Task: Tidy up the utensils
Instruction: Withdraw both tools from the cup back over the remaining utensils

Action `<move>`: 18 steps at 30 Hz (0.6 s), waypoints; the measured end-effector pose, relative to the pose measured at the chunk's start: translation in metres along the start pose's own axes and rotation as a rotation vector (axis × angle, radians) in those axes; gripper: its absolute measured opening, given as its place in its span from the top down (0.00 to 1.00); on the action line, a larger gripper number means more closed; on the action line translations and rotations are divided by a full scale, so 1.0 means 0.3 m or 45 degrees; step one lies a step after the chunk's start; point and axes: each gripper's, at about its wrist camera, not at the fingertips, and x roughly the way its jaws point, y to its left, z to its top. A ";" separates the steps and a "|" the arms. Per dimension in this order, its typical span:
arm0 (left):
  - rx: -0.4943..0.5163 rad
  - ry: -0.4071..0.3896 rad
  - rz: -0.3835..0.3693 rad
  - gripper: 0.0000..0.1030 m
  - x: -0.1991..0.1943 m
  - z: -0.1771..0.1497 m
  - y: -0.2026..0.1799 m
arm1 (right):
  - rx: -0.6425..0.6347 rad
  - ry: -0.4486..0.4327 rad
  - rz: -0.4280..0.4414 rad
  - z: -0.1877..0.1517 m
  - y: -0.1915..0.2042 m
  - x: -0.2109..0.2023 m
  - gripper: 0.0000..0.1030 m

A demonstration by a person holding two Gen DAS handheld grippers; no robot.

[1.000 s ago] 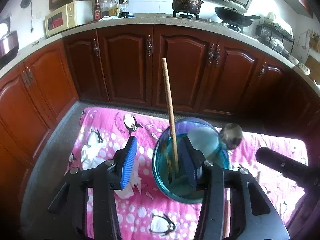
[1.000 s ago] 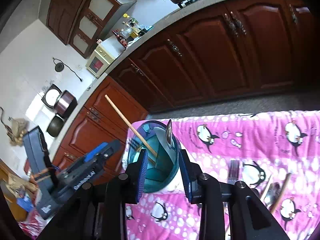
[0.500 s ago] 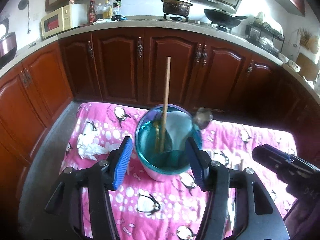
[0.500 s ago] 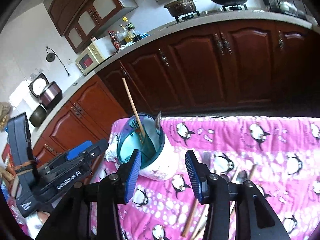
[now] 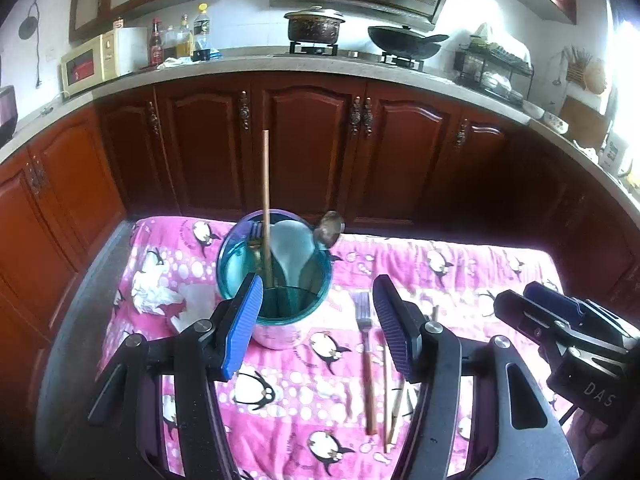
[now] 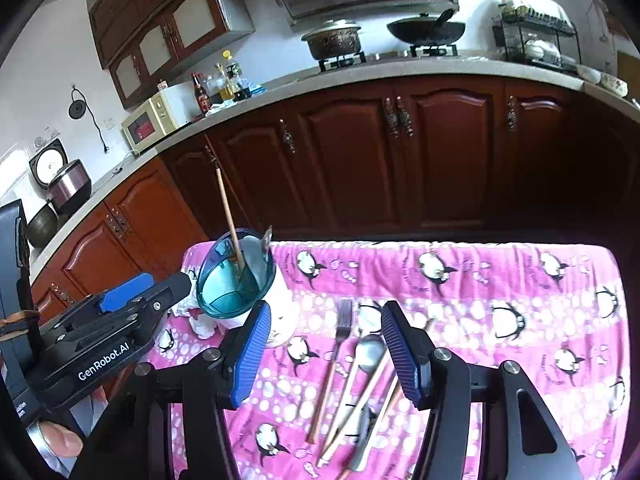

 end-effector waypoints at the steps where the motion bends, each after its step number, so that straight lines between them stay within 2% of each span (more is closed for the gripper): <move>1: 0.002 0.001 -0.012 0.44 -0.006 -0.001 -0.011 | 0.002 -0.007 -0.019 -0.001 -0.007 -0.014 0.47; 18: 0.013 0.050 -0.156 0.43 -0.043 -0.012 -0.133 | 0.066 -0.018 -0.157 -0.037 -0.106 -0.115 0.45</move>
